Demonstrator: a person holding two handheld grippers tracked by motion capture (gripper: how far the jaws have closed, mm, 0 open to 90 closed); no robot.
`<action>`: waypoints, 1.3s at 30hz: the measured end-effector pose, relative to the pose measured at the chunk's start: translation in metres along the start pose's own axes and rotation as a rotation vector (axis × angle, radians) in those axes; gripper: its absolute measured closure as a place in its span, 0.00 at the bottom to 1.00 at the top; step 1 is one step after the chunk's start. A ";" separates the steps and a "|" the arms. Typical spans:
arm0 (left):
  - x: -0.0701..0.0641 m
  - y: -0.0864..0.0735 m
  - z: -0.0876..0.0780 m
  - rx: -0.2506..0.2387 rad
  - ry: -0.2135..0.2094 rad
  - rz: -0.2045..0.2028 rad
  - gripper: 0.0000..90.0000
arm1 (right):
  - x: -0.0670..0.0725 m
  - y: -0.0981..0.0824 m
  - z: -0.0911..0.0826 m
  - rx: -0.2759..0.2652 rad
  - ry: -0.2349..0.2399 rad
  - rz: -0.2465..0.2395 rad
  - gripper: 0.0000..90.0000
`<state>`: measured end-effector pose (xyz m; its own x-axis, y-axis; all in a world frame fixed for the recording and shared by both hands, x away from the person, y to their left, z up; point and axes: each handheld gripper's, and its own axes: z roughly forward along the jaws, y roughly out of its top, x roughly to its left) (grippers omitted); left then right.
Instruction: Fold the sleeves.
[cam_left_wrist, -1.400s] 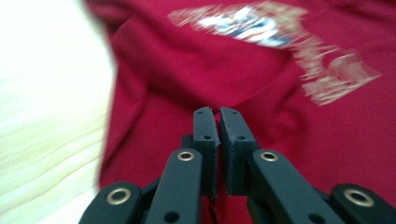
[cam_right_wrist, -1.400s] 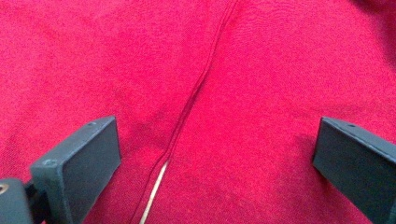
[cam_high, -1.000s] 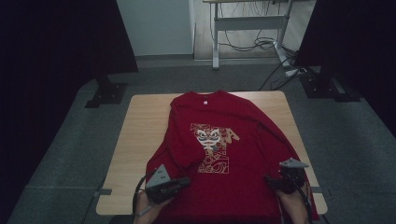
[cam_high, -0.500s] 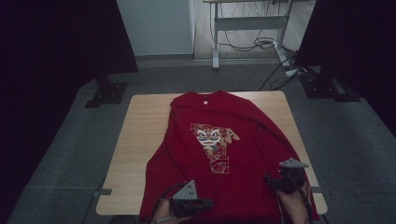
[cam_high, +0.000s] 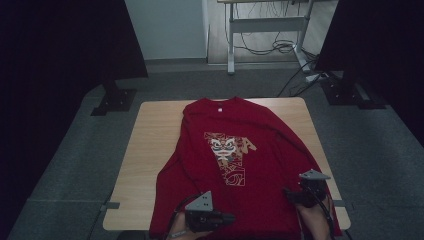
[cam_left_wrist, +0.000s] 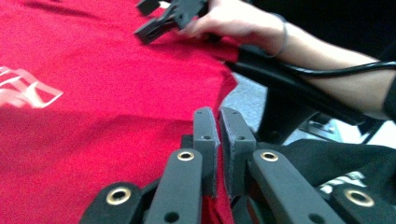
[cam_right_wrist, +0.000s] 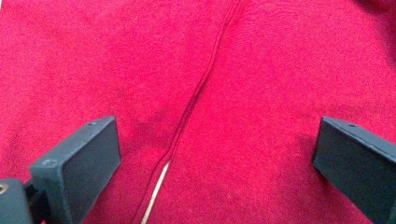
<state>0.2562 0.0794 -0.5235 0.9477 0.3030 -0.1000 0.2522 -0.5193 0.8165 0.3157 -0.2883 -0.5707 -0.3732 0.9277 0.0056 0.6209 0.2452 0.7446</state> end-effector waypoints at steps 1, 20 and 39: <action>0.003 0.000 -0.001 0.001 0.011 -0.012 0.66 | 0.000 0.000 0.000 0.000 0.000 -0.001 0.01; 0.033 0.020 -0.008 0.078 0.186 0.015 0.35 | 0.000 0.000 0.000 0.000 0.000 -0.001 0.01; 0.068 -0.003 -0.036 0.059 0.332 -0.106 0.22 | 0.000 0.000 0.000 0.000 0.000 -0.001 0.01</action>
<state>0.3132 0.1305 -0.5123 0.8029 0.5958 0.0157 0.3657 -0.5134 0.7763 0.3158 -0.2883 -0.5708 -0.3736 0.9276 0.0048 0.6202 0.2459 0.7449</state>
